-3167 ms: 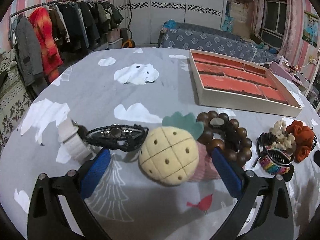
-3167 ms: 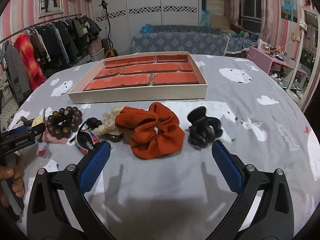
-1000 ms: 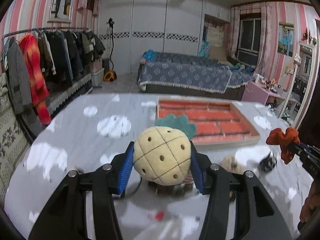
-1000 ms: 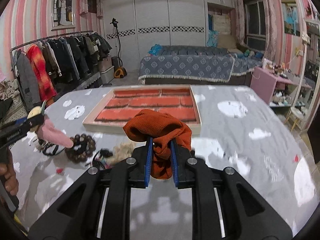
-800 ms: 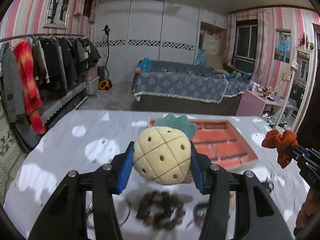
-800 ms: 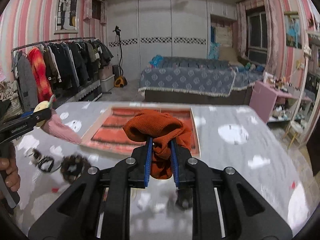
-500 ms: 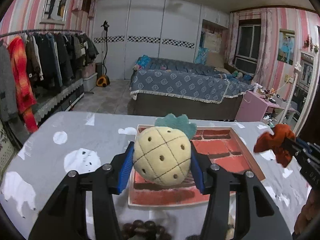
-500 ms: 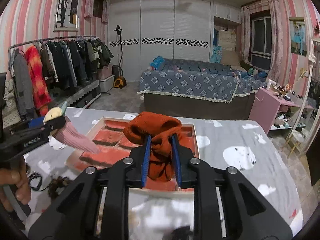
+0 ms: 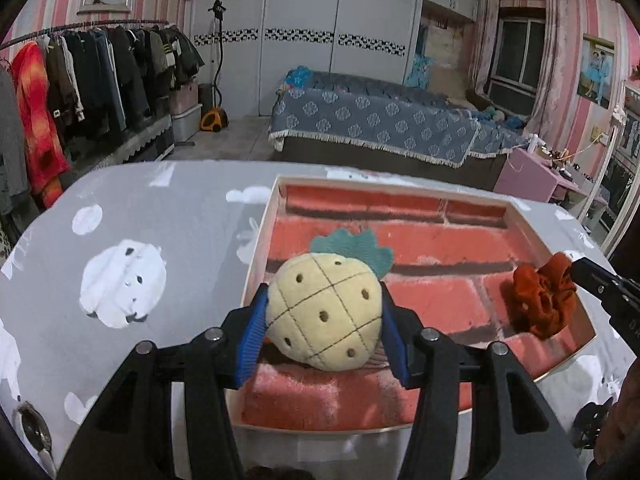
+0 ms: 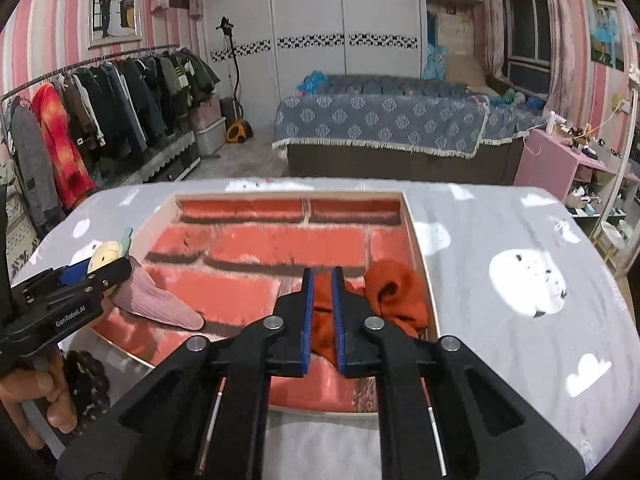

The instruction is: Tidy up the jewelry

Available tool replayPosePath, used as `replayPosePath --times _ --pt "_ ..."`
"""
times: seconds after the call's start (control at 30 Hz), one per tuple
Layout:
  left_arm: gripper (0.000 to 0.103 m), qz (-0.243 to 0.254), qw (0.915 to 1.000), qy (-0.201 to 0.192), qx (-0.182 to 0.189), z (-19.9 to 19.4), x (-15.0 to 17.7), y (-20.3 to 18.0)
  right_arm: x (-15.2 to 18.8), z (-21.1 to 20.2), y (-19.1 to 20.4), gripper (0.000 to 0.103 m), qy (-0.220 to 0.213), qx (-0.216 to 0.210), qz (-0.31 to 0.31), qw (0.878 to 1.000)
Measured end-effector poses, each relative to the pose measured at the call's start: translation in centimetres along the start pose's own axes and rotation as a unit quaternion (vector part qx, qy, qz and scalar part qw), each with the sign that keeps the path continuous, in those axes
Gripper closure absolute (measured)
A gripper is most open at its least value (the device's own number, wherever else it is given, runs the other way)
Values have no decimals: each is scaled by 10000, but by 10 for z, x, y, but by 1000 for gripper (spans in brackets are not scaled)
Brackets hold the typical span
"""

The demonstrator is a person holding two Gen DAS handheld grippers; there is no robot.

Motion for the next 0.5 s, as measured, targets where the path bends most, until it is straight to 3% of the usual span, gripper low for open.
replayPosePath --times 0.17,0.23,0.5 --pt "45 -21 9999 96 -68 7 3 4 6 5 0 93 55 -26 13 10000" --pt "30 -32 9999 80 -93 6 3 5 6 2 -1 92 27 -35 32 10000" --pt "27 -198 9996 -177 -27 -18 -10 15 -2 -13 2 88 -118 -76 -20 9999"
Point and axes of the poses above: each gripper's, at about its wrist camera, not at the fingertips, and z roughly the way its jaws point, y to its left, x to its underside, the point moved 2 cm from there along z, roughly the way its jaws point, and after that the axes turned 12 degrees about -x, right-handed, at the moved point
